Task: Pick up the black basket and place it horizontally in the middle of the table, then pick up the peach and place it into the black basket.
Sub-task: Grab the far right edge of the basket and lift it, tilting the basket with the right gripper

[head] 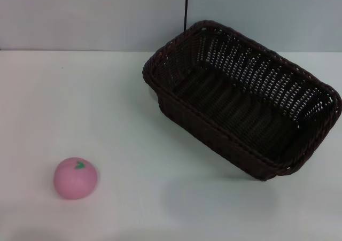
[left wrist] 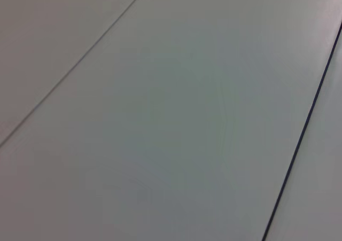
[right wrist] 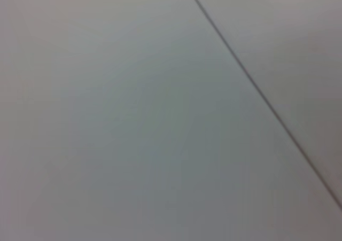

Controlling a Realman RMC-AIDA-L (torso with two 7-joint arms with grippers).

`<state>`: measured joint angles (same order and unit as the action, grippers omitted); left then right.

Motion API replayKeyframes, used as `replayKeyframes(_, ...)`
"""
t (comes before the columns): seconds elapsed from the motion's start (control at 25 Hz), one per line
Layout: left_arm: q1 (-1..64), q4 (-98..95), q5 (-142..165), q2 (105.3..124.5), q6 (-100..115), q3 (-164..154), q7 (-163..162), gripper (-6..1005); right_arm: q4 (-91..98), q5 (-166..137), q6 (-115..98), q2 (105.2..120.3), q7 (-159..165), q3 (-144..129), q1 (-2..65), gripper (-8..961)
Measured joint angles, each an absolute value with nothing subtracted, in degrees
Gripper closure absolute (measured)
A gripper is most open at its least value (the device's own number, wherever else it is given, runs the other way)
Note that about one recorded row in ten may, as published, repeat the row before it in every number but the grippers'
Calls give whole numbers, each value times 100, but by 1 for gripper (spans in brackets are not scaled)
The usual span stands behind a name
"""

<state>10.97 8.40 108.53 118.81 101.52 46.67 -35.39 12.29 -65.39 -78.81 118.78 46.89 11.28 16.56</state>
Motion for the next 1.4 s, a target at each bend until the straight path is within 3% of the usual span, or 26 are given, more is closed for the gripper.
replayKeyframes(0.56,1148,1046,10857,11854,10005,4211,-3728,158,1189,-6715,-8101,11871,4655,838,1771,125)
replayKeyframes(0.88,1158,1037,10873,11845,10001,3809,-3700,166,3433,-8151,-8358,11808,7198,-544,1681,126)
replayKeyframes(1.12,1161,960,10875,11843,10021,3611,-3691,166,5360,-9746,-8498,11453,9869,-1332,1870,125)
replayKeyframes(1.4,1142,945,10874,11845,10021,3535,-3689,166,6771,-12030,-10184,10888,11668,-1561,2947,125)
